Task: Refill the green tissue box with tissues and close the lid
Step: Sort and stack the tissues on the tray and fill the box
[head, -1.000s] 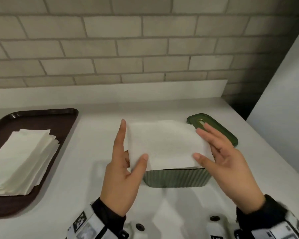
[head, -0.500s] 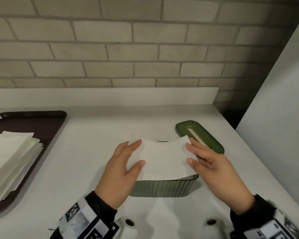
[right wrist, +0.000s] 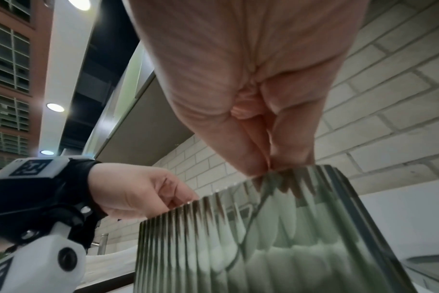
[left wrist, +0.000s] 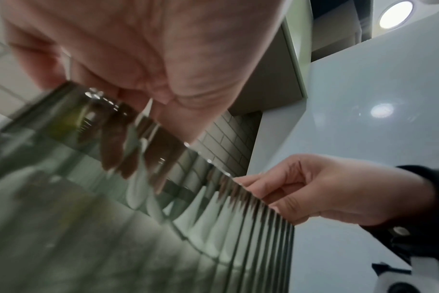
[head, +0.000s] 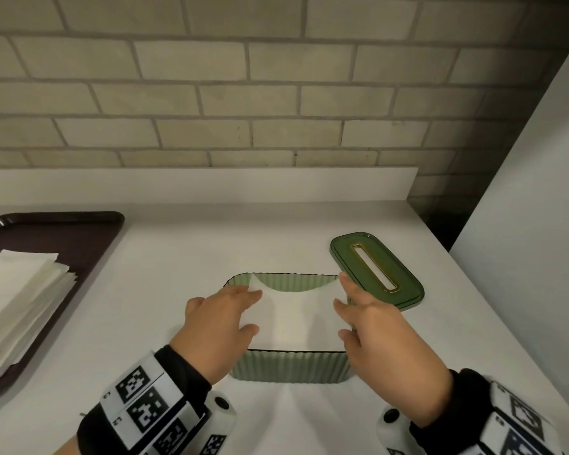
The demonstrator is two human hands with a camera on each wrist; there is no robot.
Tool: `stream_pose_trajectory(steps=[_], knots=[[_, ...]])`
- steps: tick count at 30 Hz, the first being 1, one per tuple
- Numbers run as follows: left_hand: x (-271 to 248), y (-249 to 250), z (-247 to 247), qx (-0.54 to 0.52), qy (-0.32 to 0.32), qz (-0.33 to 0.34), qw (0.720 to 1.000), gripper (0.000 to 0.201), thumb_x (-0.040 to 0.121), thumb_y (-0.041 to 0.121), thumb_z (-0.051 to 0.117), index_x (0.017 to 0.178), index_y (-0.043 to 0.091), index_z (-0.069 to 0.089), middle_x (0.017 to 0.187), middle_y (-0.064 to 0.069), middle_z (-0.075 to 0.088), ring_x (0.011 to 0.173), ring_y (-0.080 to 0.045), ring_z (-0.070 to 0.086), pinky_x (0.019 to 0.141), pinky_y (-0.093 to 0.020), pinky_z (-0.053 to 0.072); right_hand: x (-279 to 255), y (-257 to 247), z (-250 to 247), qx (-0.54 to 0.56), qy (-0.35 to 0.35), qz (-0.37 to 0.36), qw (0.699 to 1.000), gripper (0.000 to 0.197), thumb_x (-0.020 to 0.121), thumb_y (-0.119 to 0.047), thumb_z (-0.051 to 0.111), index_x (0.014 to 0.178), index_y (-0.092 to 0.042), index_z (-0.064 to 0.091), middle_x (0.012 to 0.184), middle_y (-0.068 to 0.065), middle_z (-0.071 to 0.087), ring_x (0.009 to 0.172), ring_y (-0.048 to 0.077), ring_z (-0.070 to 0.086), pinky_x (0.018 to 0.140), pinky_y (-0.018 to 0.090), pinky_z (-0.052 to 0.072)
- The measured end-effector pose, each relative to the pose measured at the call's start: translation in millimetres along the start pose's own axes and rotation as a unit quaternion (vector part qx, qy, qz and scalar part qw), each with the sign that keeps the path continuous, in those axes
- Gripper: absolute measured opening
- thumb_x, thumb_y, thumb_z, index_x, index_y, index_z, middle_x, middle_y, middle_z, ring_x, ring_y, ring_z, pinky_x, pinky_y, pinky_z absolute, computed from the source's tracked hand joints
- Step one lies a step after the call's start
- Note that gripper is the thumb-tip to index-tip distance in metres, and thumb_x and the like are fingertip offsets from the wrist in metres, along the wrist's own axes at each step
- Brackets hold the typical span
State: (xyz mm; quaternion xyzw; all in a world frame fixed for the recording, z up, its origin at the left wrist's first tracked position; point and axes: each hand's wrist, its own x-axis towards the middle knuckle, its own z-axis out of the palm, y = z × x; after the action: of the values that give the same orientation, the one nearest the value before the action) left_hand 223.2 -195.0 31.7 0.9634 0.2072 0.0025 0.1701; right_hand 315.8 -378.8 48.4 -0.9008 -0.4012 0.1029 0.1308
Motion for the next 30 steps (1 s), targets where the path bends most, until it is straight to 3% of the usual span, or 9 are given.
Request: stream_pose_trajectory(steps=[5,10,13,16,18,23,26,28,30], knots=[[2.2,1.2,-1.0,0.059,0.011,-0.013,0.998,0.053,0.093,0.036,0.047,0.143,0.037,0.03,0.151,0.014,0.026,0.132,-0.005,0.036,0.109,-0.03,0.019,1.2,0.6,-0.3,-0.104,-0.032,-0.012,0.994,0.037,0.101,-0.027,0.033,0.133,-0.014,0.047,0.158,0.008,0.012,0.138,0.019,0.031,0.11,0.024,0.026],[-2.2,5.3,-4.8,0.146,0.087,0.002,0.985,0.056,0.069,0.048,0.072,0.119,0.024,0.062,0.128,-0.001,0.059,0.105,-0.023,0.063,0.086,-0.041,0.048,7.7,1.2,6.2,-0.156,0.006,0.019,0.988,0.058,0.093,-0.046,0.027,0.088,-0.018,0.077,0.104,0.007,0.073,0.098,0.021,0.069,0.083,0.036,0.056],[-5.6,12.4,-3.6,0.107,0.06,0.068,0.99,0.05,0.078,0.052,0.04,0.107,0.023,0.069,0.113,-0.001,0.067,0.096,-0.022,0.068,0.073,-0.036,0.055,11.6,-4.0,11.5,-0.142,-0.013,-0.057,0.988,0.09,0.092,-0.055,-0.012,0.12,-0.017,0.065,0.13,0.009,0.06,0.122,0.023,0.056,0.101,0.036,0.046],[-3.5,14.5,15.0,0.079,-0.021,0.106,0.991,0.085,0.071,0.056,-0.005,0.137,0.031,0.042,0.142,0.009,0.043,0.128,-0.014,0.043,0.101,-0.029,0.04,11.6,-5.9,18.7,-0.085,-0.114,-0.083,0.986,0.104,0.062,-0.065,-0.021,0.149,-0.026,0.021,0.159,0.006,0.01,0.146,0.023,0.011,0.118,0.034,0.014],[-3.5,12.4,19.3,0.087,-0.042,0.113,0.989,0.096,0.062,0.053,-0.017,0.143,0.033,0.028,0.149,0.012,0.032,0.134,-0.011,0.034,0.104,-0.026,0.035,13.4,-7.7,18.6,-0.071,-0.155,-0.076,0.983,0.101,0.059,-0.066,-0.018,0.15,-0.034,0.01,0.16,0.004,0.0,0.147,0.026,0.006,0.119,0.037,0.011],[1.5,7.6,18.7,0.153,-0.084,0.087,0.981,0.098,0.06,0.053,-0.018,0.141,0.029,0.032,0.152,0.001,0.03,0.131,-0.02,0.039,0.102,-0.036,0.041,22.0,-0.8,19.0,-0.074,-0.198,-0.072,0.975,0.096,0.061,-0.072,-0.013,0.149,-0.038,0.005,0.16,0.0,-0.002,0.147,0.027,0.005,0.118,0.04,0.014],[6.8,10.6,15.6,0.193,-0.115,0.082,0.971,0.069,0.084,0.049,-0.001,0.128,0.02,0.044,0.139,-0.004,0.043,0.117,-0.025,0.051,0.092,-0.039,0.046,25.0,-2.2,17.2,-0.083,-0.216,-0.06,0.971,0.07,0.087,-0.066,0.001,0.149,-0.037,0.011,0.16,0.001,0.0,0.147,0.027,0.006,0.118,0.04,0.016],[10.4,15.8,7.3,0.171,-0.116,0.078,0.975,0.046,0.096,0.044,0.018,0.12,0.021,0.049,0.125,0.001,0.05,0.111,-0.022,0.053,0.087,-0.036,0.046,25.1,-3.6,14.0,-0.081,-0.187,-0.073,0.976,0.052,0.099,-0.05,0.013,0.143,-0.032,0.035,0.159,0.003,0.012,0.145,0.026,0.017,0.115,0.039,0.024],[15.6,19.5,-2.3,0.122,-0.102,0.099,0.982,0.036,0.097,0.041,0.032,0.124,0.027,0.05,0.125,0.007,0.052,0.115,-0.016,0.052,0.091,-0.033,0.044,21.8,-8.1,7.3,-0.052,-0.114,-0.111,0.986,0.046,0.1,-0.037,0.019,0.101,-0.021,0.063,0.138,0.006,0.048,0.126,0.027,0.045,0.102,0.039,0.04]])
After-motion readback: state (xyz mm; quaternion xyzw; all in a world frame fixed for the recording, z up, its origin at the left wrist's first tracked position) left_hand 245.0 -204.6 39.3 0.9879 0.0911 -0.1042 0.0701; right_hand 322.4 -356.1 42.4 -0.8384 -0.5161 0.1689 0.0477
